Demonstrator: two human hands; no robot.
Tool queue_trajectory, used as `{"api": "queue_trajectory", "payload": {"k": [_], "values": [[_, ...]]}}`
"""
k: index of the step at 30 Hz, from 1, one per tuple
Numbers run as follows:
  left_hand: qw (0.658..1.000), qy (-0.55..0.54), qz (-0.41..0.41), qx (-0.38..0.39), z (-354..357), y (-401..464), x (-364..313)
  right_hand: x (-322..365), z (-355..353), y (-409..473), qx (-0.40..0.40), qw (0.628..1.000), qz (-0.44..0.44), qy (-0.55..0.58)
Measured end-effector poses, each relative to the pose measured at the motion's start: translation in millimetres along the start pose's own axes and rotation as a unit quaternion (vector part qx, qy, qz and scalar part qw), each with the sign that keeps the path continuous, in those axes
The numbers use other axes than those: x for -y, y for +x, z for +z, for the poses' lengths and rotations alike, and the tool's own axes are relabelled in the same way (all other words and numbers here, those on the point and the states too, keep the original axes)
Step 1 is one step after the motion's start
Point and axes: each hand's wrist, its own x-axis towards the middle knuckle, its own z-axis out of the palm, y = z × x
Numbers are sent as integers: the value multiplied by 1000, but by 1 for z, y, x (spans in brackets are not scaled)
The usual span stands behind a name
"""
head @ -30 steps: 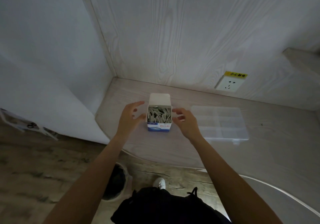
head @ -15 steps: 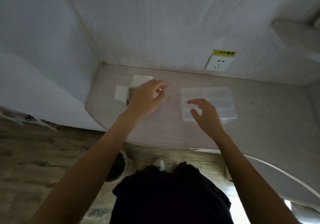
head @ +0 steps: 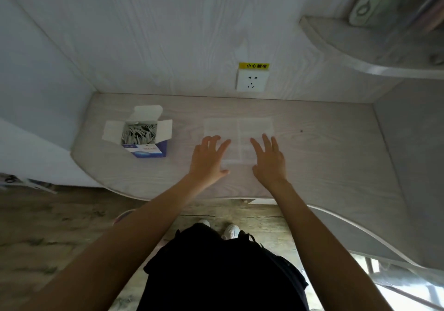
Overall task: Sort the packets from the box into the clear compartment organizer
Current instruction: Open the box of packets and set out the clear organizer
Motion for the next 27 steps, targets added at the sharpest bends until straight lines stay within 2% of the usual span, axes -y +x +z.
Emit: {"api": "queue_trajectory", "payload": {"k": [3,6,9,10,13,15,17,19,21,24,27], "values": [[1000,11,-9,9,-1,-1,-4,-2,-3,-14,21,1000,-15,3],[999,-43,1,7,-2,-13,-6,-9,-8,-30,3,999,-32,19],[977,-188,-22,-101,-7,-27,-7,-16,-18,-39,-50,995,-40,76],[962,-232,-42,-139,-10,-28,-7,-17,-23,-41,-101,985,-44,130],[899,-368,-115,-206,-21,-25,-8,-18,-41,-36,-278,922,-52,265],[868,-413,-176,-210,-21,-21,-5,-20,-51,-19,-330,883,-32,333],[870,-405,-226,-168,-13,-18,2,-24,-58,5,-358,840,16,406],[878,-387,-266,-97,-3,-19,9,-31,-61,29,-343,815,76,462],[886,-375,-268,-52,4,-24,14,-36,-57,49,-274,819,109,492],[897,-355,-260,-30,6,-32,18,-37,-40,61,-198,846,116,481],[902,-338,-265,-35,5,-36,26,-29,-24,58,-165,850,145,479]]}}
